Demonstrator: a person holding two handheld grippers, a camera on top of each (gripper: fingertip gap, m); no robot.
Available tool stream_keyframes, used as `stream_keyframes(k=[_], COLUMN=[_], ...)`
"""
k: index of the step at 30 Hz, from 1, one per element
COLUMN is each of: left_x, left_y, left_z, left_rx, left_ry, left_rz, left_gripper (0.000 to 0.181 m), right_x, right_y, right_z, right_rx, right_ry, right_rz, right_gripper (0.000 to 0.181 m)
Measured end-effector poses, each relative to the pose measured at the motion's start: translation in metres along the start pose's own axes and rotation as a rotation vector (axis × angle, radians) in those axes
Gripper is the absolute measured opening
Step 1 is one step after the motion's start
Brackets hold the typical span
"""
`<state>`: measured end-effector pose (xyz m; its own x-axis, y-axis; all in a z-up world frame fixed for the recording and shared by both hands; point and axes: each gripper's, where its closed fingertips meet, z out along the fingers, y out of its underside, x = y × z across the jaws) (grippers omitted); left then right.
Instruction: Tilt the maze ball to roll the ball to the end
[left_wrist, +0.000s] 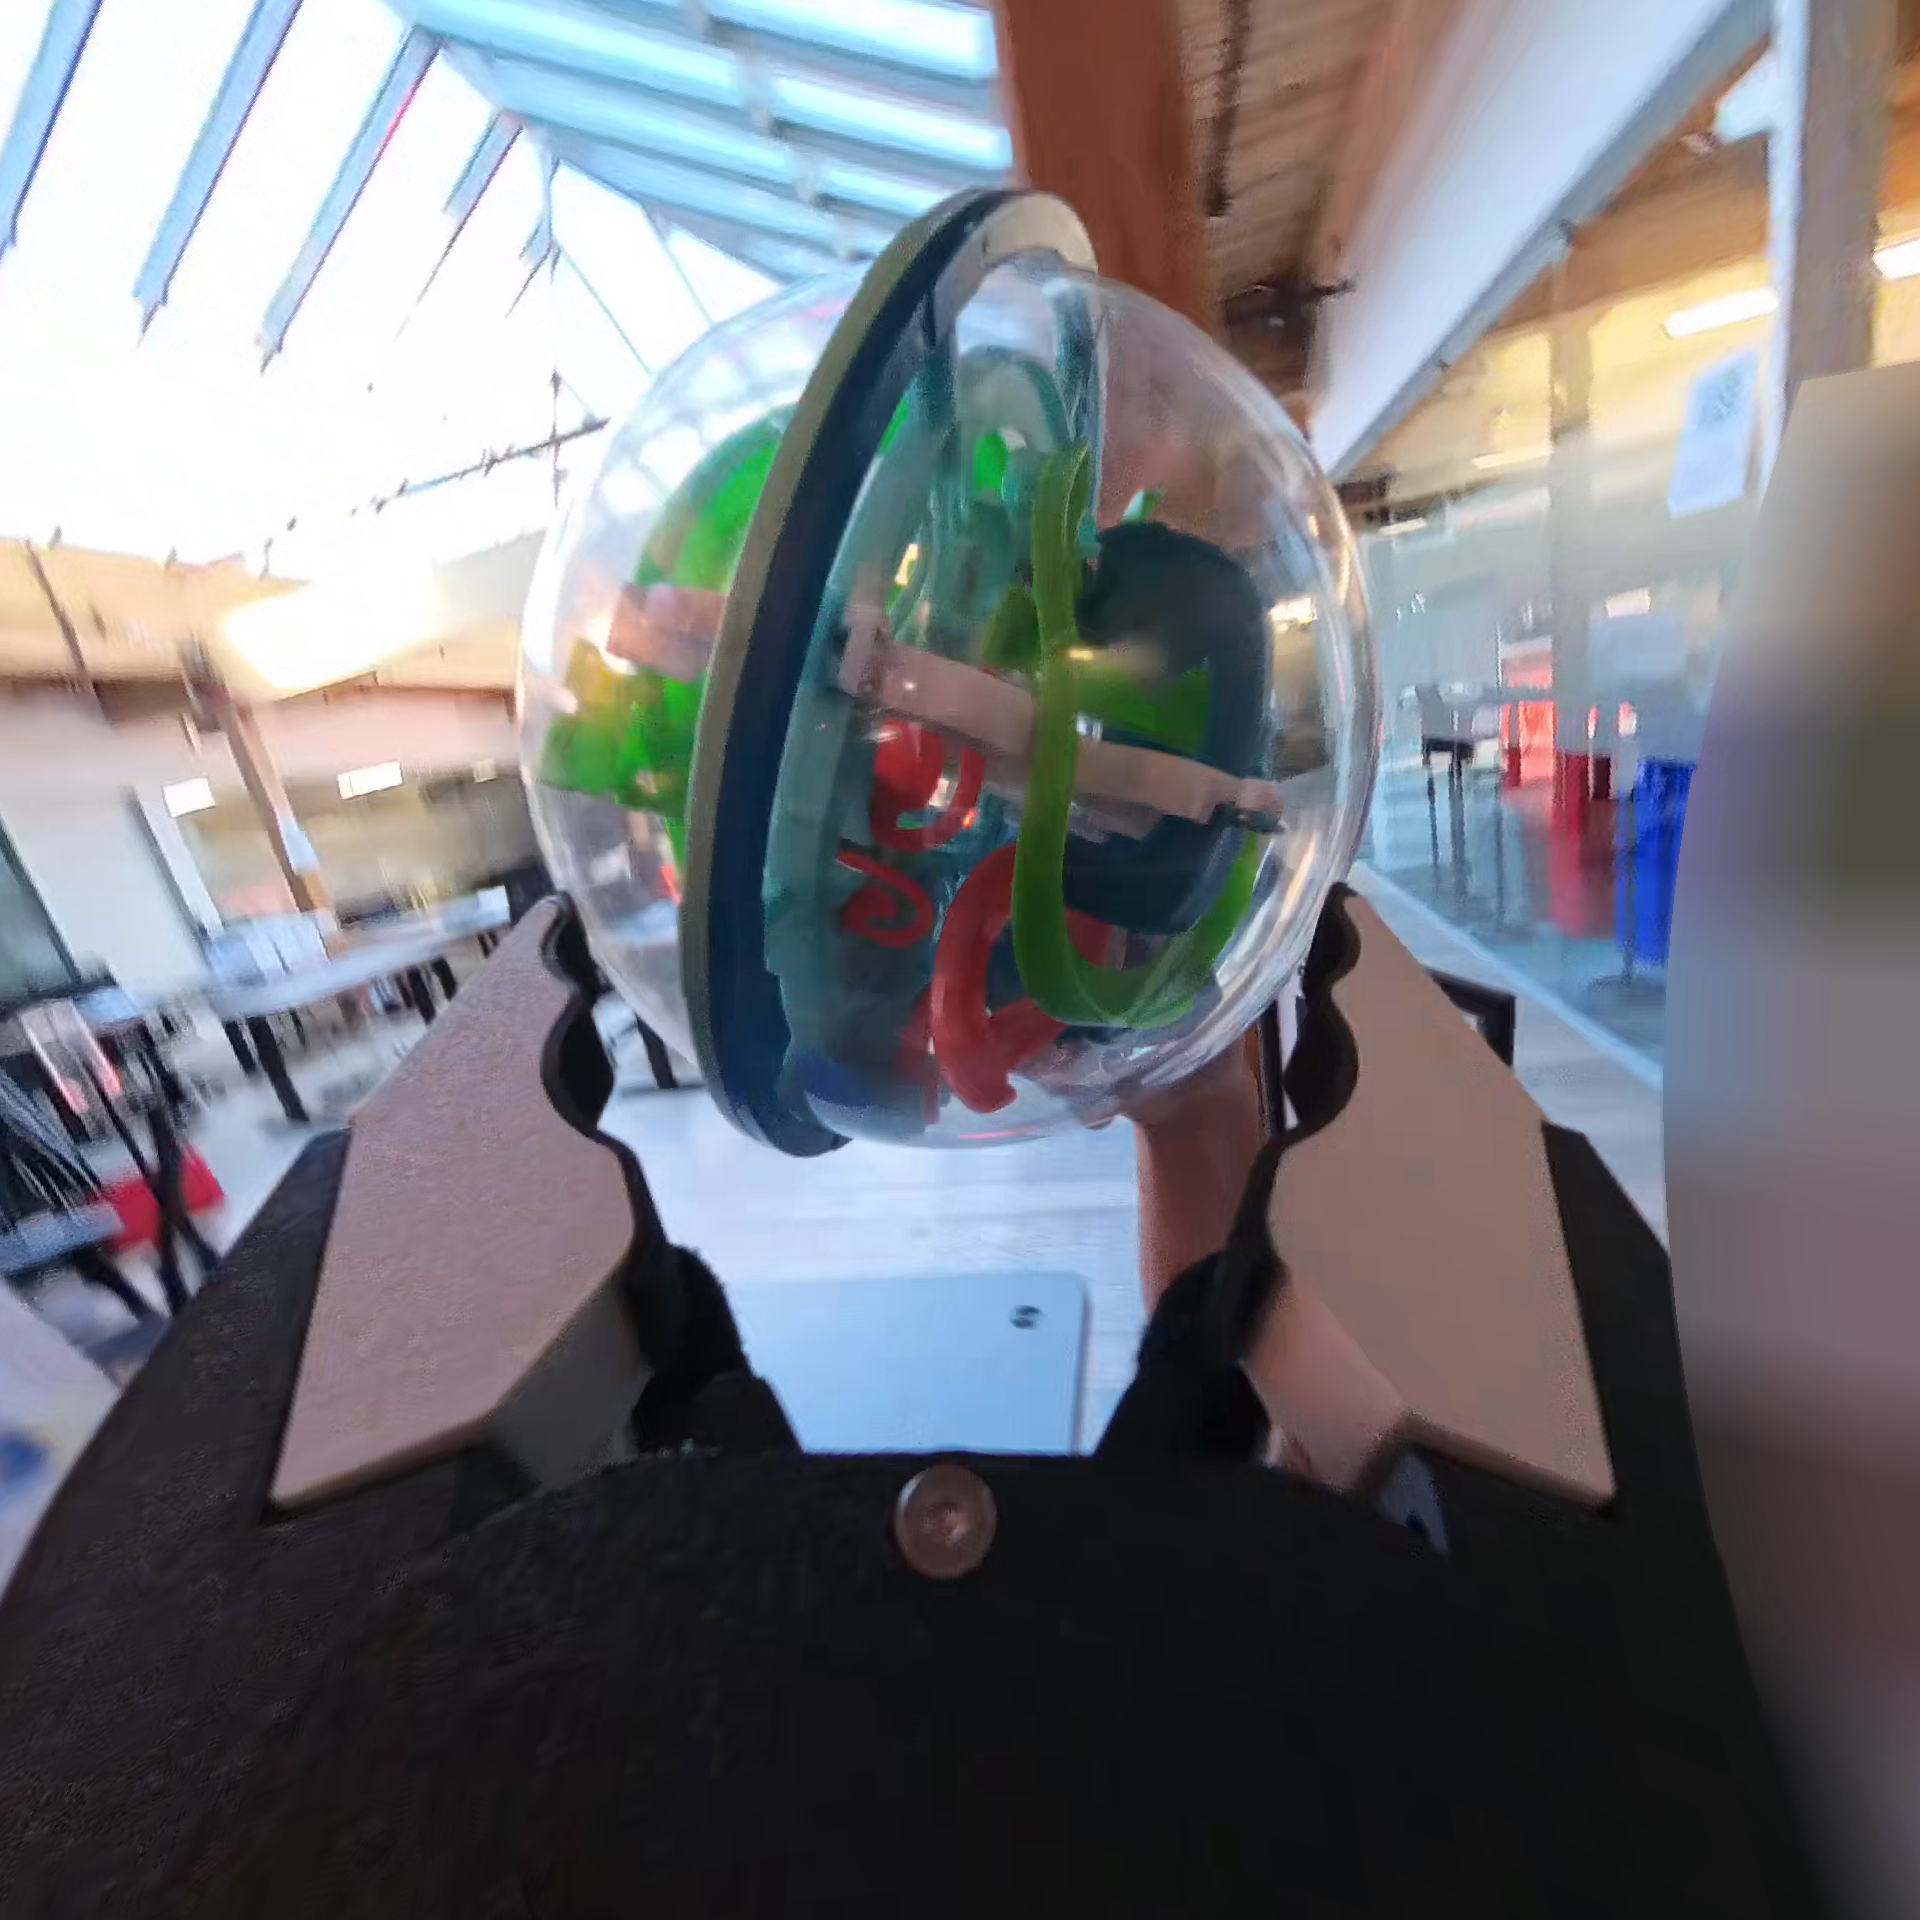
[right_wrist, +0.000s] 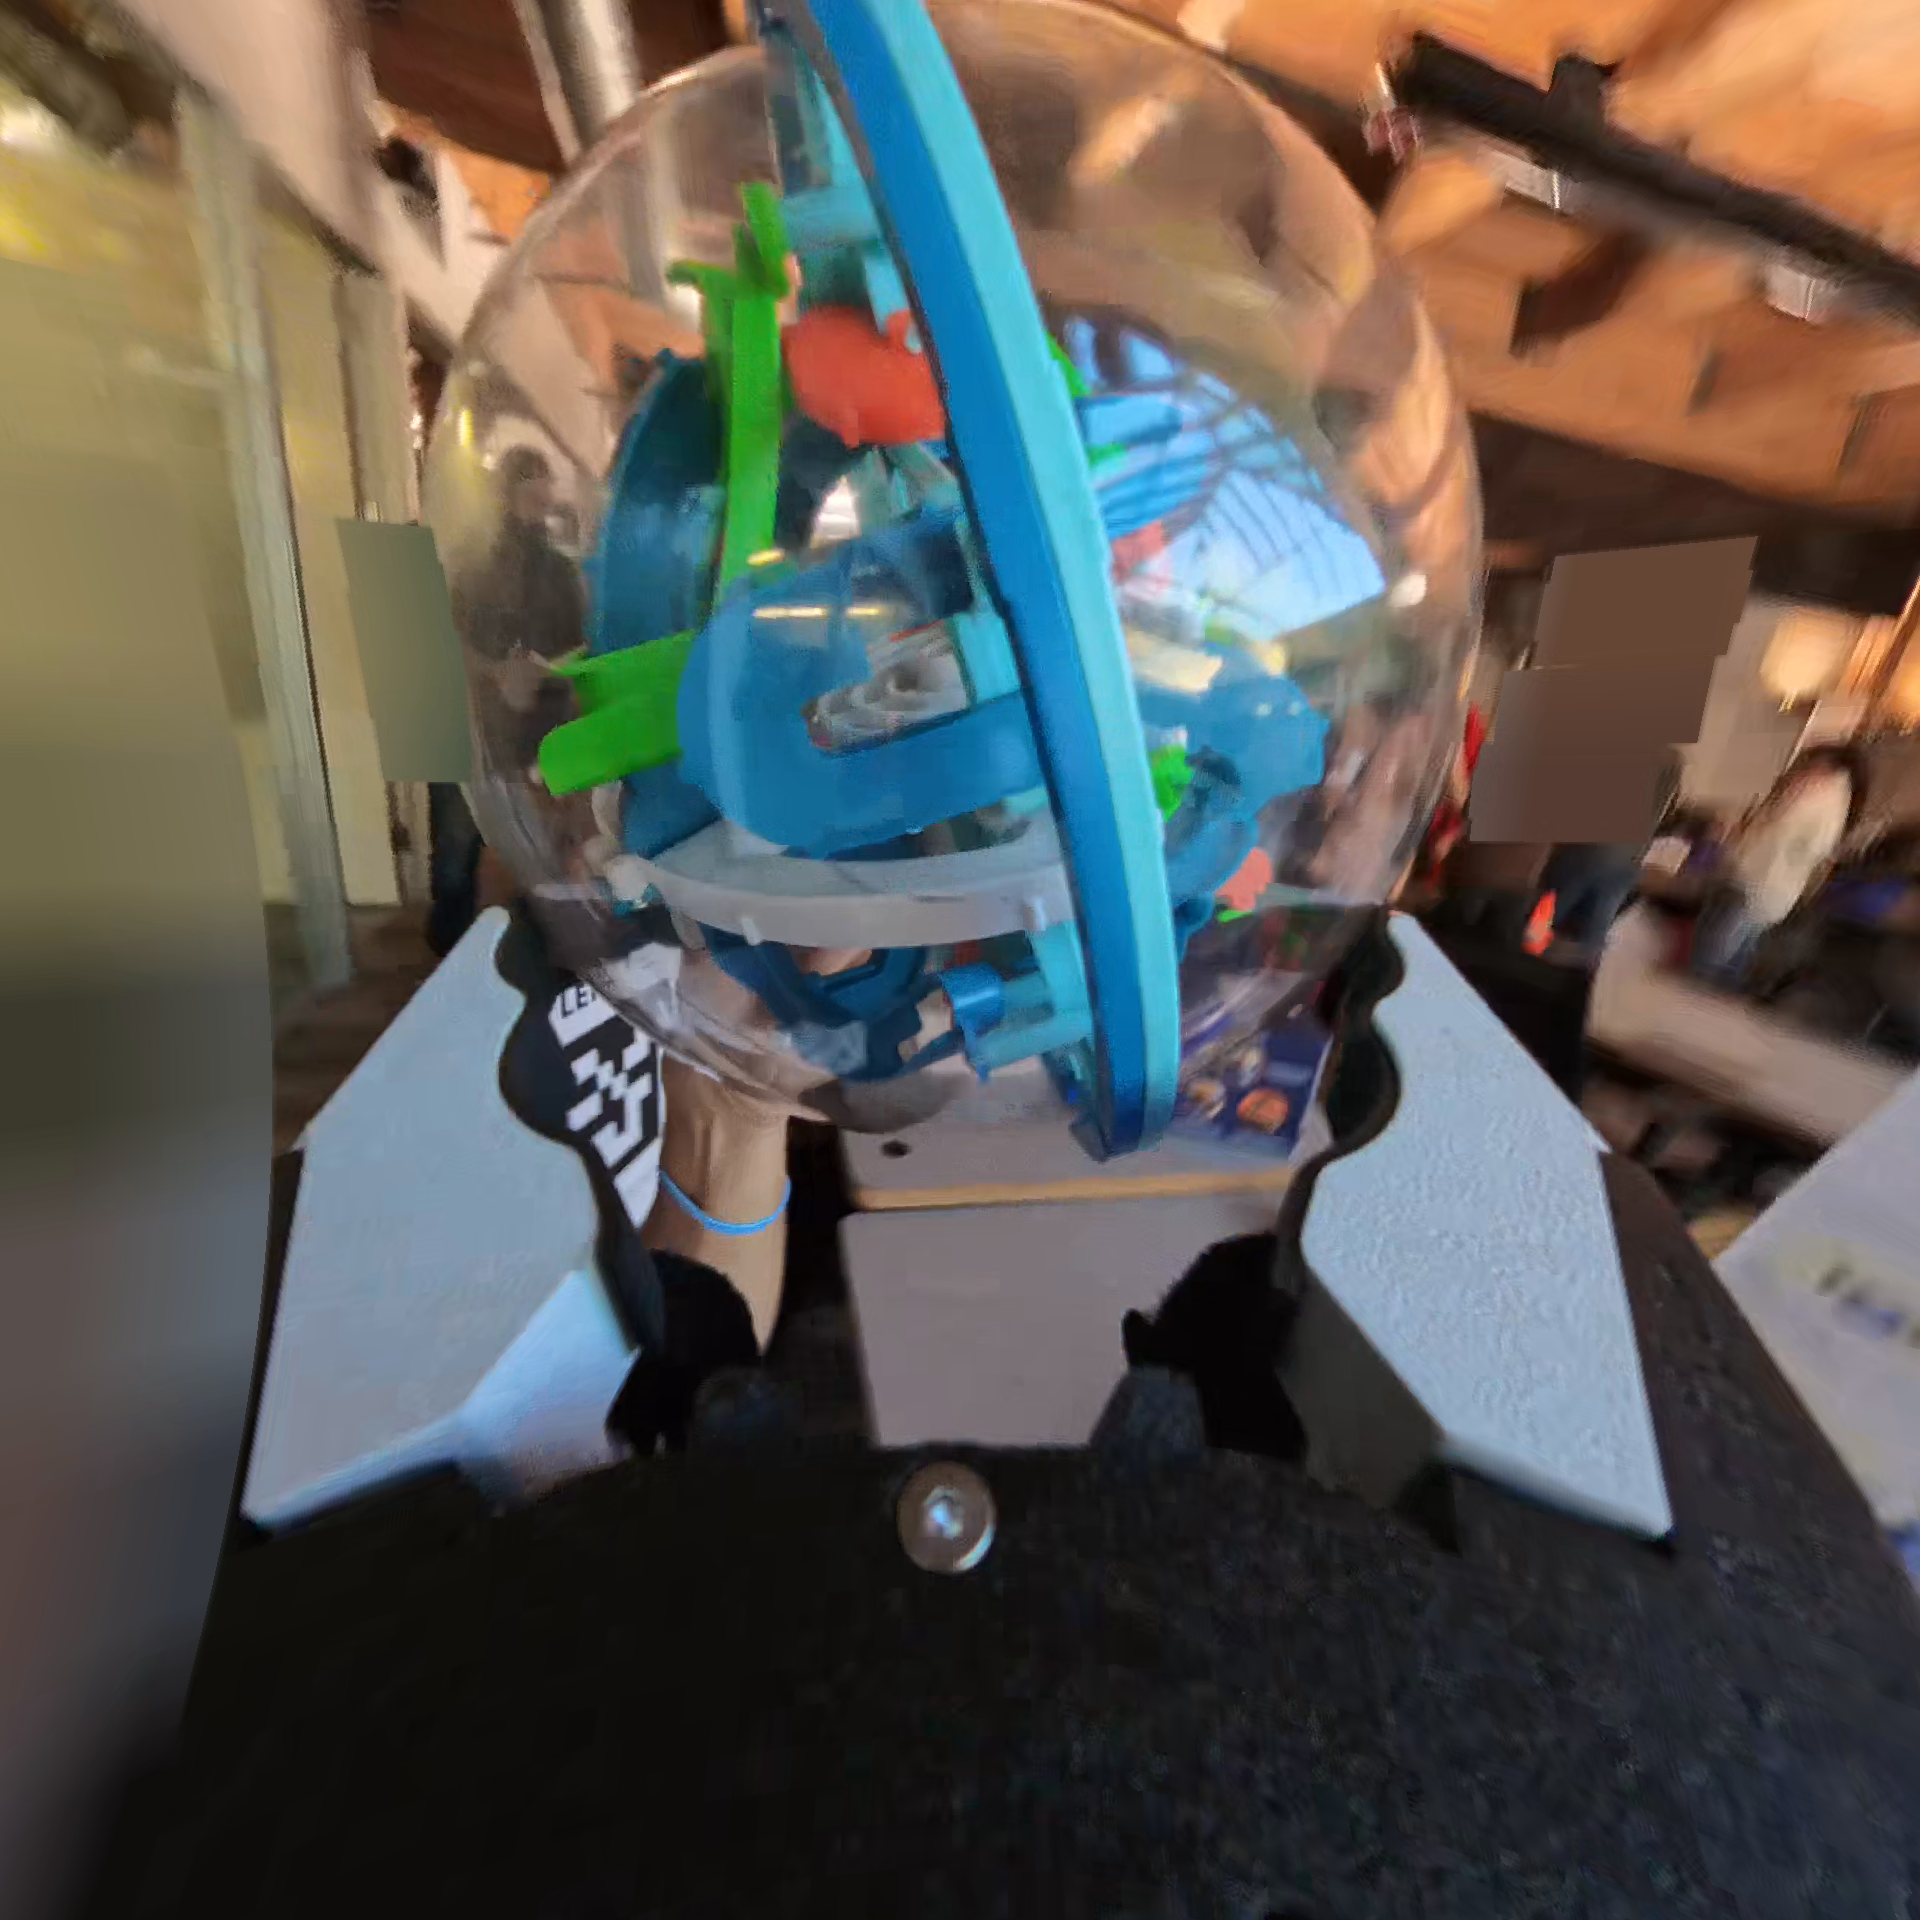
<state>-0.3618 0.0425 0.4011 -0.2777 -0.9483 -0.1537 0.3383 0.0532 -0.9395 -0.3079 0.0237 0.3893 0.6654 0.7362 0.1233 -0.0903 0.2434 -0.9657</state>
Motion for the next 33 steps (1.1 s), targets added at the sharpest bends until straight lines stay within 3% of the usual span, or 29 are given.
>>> stream_keyframes(k=[1, 4, 11, 15, 25, 33], left_x=[-0.022, -0.077, -0.099, -0.106, -0.103, -0.015], left_y=[0.013, 0.056, 0.149, 0.175, 0.184, 0.132], left_z=[0.001, 0.000, -0.002, -0.005, -0.005, -0.014], left_rx=[-0.009, -0.016, -0.097, -0.064, -0.054, -0.018], left_ry=[-0.034, -0.124, -0.101, -0.067, -0.043, 0.036], left_rz=[-0.089, -0.306, -0.458, -0.515, -0.487, 0.184], left_gripper=[0.132, 0.132, 0.131, 0.132, 0.131, 0.131], right_x=[0.021, 0.068, 0.110, 0.120, 0.119, 0.022], right_y=[0.017, 0.074, 0.124, 0.141, 0.145, 0.092], right_z=[0.002, 0.006, -0.017, -0.021, -0.024, -0.033], right_rx=[-0.024, -0.106, -0.010, -0.023, -0.020, 0.152], right_ry=[0.012, 0.043, 0.132, 0.182, 0.183, -0.082], right_rz=[0.105, 0.394, 0.381, 0.367, 0.316, -0.296], right_gripper=[0.146, 0.146, 0.146, 0.146, 0.146, 0.145])
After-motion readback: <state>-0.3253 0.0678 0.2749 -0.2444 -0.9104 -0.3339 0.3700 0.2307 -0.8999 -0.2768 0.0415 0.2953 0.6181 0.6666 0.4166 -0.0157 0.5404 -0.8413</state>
